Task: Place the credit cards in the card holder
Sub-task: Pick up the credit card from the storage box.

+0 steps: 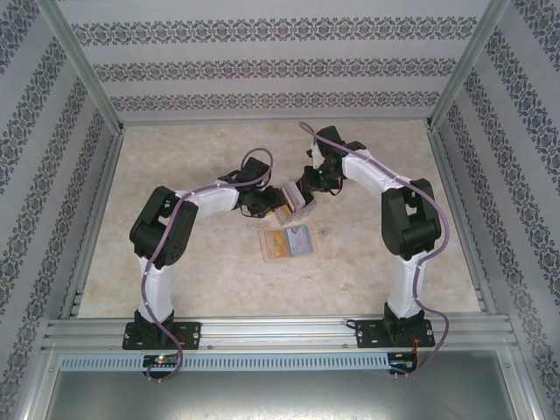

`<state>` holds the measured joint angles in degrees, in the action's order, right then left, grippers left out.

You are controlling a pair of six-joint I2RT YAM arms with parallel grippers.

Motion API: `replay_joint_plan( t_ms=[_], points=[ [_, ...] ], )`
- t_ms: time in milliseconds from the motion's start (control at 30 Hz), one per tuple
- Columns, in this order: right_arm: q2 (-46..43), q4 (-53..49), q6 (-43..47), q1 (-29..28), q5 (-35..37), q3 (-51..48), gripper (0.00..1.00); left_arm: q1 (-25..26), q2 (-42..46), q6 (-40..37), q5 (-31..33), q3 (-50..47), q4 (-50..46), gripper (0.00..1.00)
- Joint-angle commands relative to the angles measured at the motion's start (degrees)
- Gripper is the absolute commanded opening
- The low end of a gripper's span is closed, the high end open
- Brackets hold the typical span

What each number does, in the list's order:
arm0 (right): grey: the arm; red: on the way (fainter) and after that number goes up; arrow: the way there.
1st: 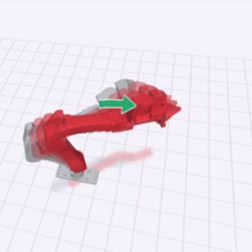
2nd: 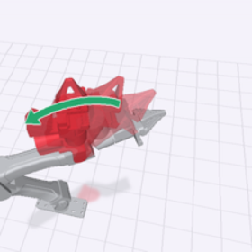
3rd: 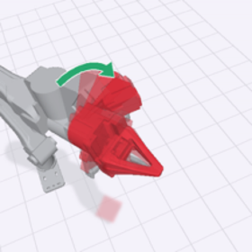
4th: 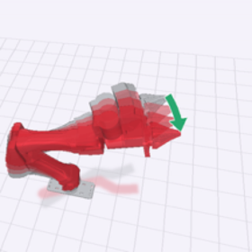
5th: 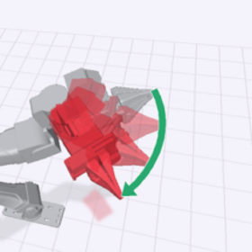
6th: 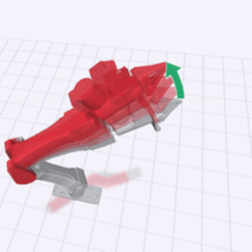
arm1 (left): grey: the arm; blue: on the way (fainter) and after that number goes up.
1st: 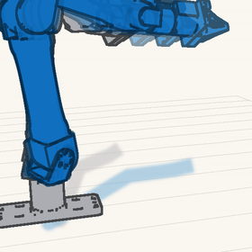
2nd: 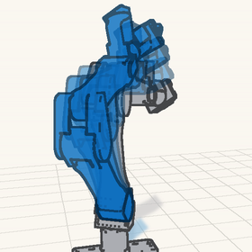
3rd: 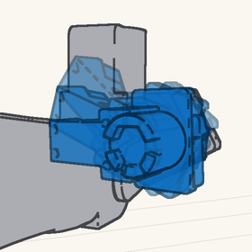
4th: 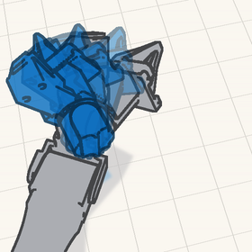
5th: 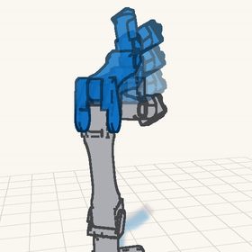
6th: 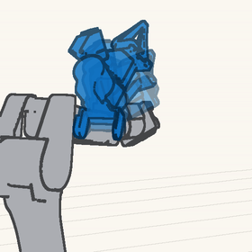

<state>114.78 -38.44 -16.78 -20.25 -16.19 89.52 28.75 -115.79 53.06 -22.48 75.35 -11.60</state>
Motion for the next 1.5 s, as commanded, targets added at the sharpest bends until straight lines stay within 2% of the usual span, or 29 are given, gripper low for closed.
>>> replay_joint_plan(
  t_ms=[0,133,433,633,833,933,1200,1467],
  points=[
    [-3.2,-1.6,1.4,-3.0,4.6,1.3,0.23,-0.4,-1.4,-0.7,-1.0,0.0,-0.2,0.44],
    [-2.0,-2.3,1.5,-3.8,3.8,2.4,0.22,-0.4,-1.5,-0.6,-1.1,0.0,-0.1,0.44],
    [-1.6,-5.0,2.1,-6.2,12.4,3.7,0.20,-0.4,-1.7,-0.8,-1.1,0.2,-0.4,0.44],
    [-1.5,-4.8,2.3,-6.1,10.8,3.6,0.24,-0.4,-1.7,-0.9,-1.1,0.3,-0.6,0.43],
    [-1.7,-3.7,1.9,-5.6,7.4,2.9,0.23,-0.4,-1.7,-0.9,-1.0,0.3,-0.6,0.43],
    [-1.2,-3.6,1.4,-5.4,6.9,3.0,0.31,-0.3,-1.7,-0.8,-1.1,0.4,-0.7,0.43],
    [2.1,-1.6,-1.3,-3.2,-1.2,3.1,0.34,-0.4,-1.4,-0.9,-1.0,0.1,-0.7,0.43],
    [3.9,-1.7,-2.1,-3.5,-1.0,4.1,0.37,-0.4,-1.2,-0.8,-1.3,0.0,-0.4,0.43]
  ],
)
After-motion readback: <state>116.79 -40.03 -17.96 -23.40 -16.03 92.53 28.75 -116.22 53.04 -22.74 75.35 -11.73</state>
